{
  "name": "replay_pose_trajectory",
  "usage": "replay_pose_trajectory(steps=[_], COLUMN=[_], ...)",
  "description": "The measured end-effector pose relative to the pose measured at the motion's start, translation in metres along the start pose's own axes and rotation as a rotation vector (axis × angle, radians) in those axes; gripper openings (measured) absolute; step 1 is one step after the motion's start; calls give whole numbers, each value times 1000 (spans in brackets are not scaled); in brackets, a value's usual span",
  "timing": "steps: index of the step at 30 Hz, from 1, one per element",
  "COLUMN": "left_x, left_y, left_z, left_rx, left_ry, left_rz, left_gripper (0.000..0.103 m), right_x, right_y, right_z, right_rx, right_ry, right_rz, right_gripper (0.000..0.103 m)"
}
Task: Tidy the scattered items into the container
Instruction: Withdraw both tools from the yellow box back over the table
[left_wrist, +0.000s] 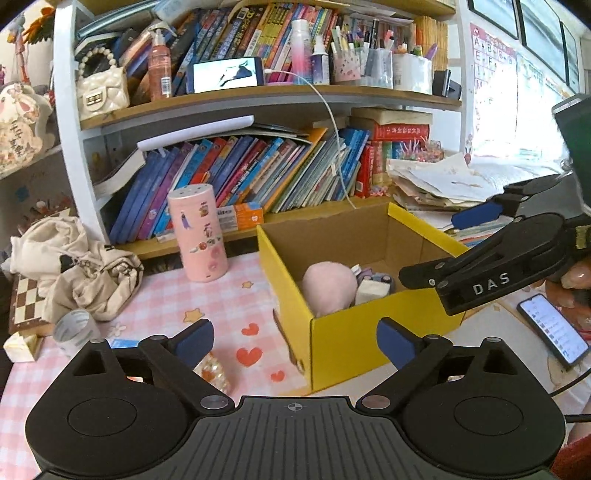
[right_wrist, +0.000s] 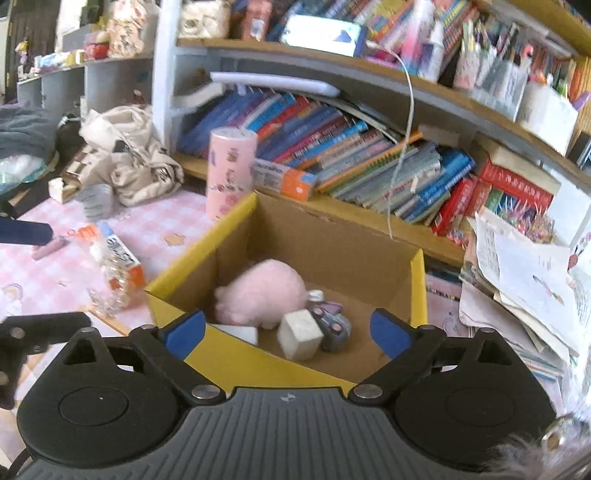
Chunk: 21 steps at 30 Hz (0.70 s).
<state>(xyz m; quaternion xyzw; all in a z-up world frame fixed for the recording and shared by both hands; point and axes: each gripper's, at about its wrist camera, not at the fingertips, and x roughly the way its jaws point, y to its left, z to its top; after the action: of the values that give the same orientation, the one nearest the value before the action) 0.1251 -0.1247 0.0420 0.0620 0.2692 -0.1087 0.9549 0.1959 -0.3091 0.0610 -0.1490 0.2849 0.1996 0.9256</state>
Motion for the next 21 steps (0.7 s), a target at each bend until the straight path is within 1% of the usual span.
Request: replay_pose_trajectory(steps=[3, 7, 13, 16, 19, 21], left_x=[-8, -19, -31, -34, -35, -38], left_y=[7, 17, 32, 37, 40, 43], left_z=[-5, -11, -25, -33, -41, -46], left_rx=[-2, 0, -23, -40, -47, -48], left_ry=[-3, -4, 11, 31, 63, 71], left_rz=[-3, -4, 2, 19, 44, 52], left_gripper=[97, 97, 97, 97, 97, 97], right_x=[-10, -17, -20, -22, -24, -25], right_y=[16, 31, 50, 61, 73, 82], right_z=[0, -5, -20, -29, -43, -52], right_rx=[7, 56, 124, 161, 232, 263], right_ry=[-33, -38, 9, 27, 57, 81], right_rz=[-23, -51, -90, -112, -147, -150], right_gripper=[97, 97, 97, 97, 98, 98])
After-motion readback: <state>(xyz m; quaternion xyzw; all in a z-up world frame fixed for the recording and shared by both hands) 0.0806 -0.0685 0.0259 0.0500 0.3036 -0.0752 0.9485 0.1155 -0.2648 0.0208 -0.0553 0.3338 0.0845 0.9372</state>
